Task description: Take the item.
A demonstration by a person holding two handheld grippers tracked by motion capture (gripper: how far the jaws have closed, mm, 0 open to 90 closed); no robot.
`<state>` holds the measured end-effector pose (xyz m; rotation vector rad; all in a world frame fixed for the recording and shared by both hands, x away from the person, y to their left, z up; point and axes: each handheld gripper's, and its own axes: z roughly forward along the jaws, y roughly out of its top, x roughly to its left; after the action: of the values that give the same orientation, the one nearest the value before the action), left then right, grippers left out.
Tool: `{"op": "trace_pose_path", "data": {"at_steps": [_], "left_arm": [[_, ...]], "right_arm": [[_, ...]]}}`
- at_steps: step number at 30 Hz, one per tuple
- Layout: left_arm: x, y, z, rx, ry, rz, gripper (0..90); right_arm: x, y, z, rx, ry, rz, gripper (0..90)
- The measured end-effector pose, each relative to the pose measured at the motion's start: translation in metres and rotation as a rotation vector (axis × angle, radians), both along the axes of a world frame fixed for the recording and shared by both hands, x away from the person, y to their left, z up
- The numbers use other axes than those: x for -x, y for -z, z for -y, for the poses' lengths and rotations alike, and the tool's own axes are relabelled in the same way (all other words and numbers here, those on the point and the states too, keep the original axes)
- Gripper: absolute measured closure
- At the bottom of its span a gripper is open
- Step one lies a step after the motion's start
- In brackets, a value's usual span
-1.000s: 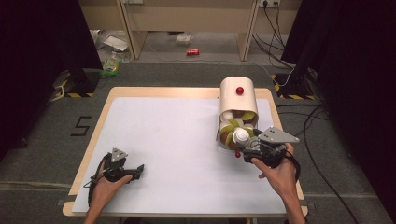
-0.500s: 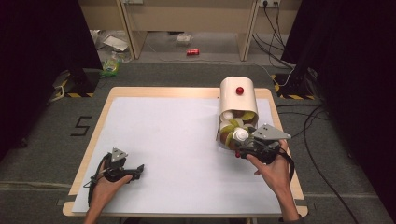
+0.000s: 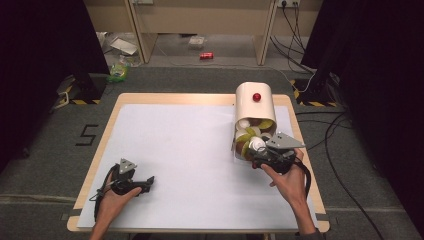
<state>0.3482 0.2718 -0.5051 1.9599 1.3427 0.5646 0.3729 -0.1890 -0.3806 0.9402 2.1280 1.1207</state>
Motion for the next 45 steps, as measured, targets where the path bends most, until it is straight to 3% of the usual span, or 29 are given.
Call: {"op": "trace_pose_path", "data": {"at_steps": [6, 8, 10, 18, 25, 31, 45], "left_arm": [[0.000, 0.000, 0.000, 0.001, 0.000, 0.000, 7.4], [0.000, 0.000, 0.000, 0.000, 0.000, 0.000, 7.4], [0.000, 0.000, 0.000, 0.000, 0.000, 0.000, 7.5], [0.000, 0.000, 0.000, 0.000, 0.000, 0.000, 7.5], [0.000, 0.000, 0.000, 0.000, 0.000, 0.000, 7.5], [0.000, 0.000, 0.000, 0.001, 0.000, 0.000, 7.5], [0.000, 0.000, 0.000, 0.001, 0.000, 0.001, 7.5]], "right_arm": [[0.001, -0.001, -0.001, 0.007, 0.000, 0.005, 39.1], [0.002, -0.002, -0.001, 0.003, -0.011, 0.010, 47.5], [0.002, -0.003, -0.001, -0.003, -0.015, 0.015, 48.1], [0.003, -0.004, 0.003, -0.006, -0.008, -0.014, 43.3], [0.006, -0.001, 0.006, 0.042, -0.009, -0.041, 39.0], [0.009, -0.004, 0.009, 0.038, 0.014, -0.070, 38.6], [0.009, -0.004, 0.008, 0.031, 0.042, -0.071, 40.1]]}}
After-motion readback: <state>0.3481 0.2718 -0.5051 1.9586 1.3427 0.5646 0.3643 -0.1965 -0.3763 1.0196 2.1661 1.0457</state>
